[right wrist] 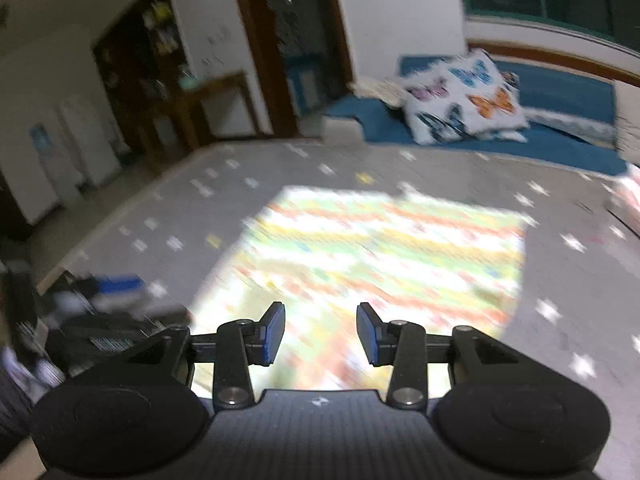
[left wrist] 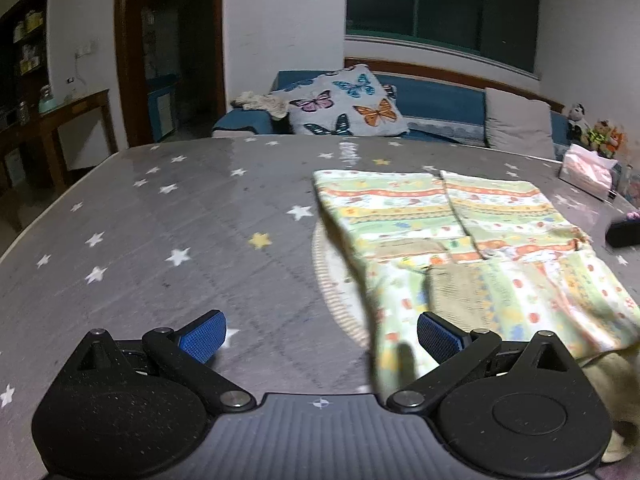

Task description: Fold clothes

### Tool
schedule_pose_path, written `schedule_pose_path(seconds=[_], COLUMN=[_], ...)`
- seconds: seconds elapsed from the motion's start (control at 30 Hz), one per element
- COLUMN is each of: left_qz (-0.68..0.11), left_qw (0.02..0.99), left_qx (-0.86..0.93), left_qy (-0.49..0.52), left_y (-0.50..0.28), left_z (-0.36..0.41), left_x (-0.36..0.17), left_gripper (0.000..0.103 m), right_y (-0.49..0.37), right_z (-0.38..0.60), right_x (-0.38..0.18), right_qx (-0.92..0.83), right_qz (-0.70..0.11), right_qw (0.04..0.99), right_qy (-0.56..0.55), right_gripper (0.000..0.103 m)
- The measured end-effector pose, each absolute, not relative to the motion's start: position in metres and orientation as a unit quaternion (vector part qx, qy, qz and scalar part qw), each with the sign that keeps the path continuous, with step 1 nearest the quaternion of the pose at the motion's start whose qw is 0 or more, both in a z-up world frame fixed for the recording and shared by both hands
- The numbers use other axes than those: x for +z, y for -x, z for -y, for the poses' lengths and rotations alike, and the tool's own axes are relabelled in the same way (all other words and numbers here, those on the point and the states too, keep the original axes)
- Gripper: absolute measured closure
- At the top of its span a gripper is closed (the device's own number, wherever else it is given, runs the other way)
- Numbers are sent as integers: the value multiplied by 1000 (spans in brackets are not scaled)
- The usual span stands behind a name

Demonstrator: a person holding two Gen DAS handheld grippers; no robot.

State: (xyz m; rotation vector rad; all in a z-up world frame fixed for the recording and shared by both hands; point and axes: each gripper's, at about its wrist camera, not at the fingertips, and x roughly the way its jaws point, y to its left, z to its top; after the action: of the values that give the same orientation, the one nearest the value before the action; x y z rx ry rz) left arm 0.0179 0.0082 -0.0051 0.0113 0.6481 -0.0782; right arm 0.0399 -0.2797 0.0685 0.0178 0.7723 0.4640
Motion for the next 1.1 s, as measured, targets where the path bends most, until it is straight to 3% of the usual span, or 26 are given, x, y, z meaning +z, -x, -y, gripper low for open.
schedule_pose_path(seconds=[0.4, 0.73, 1.1], left_qz=[-322, -327, -339], left_qw=[942, 938, 924], left_qx=[-77, -86, -98], left_qy=[-49, -77, -147], left_y=[-36, -52, -64], left_z=[49, 70, 97], left_x=[-1, -1, -24], left_gripper=[0, 0, 0], right_y=[-20, -42, -69], right_z=[317, 314, 305], right_x=[17, 37, 14], right_qx=[177, 178, 168], right_qz=[-412, -379, -400], right_qw=[893, 908, 900], right_qy=[31, 26, 35], right_gripper=[66, 66, 67])
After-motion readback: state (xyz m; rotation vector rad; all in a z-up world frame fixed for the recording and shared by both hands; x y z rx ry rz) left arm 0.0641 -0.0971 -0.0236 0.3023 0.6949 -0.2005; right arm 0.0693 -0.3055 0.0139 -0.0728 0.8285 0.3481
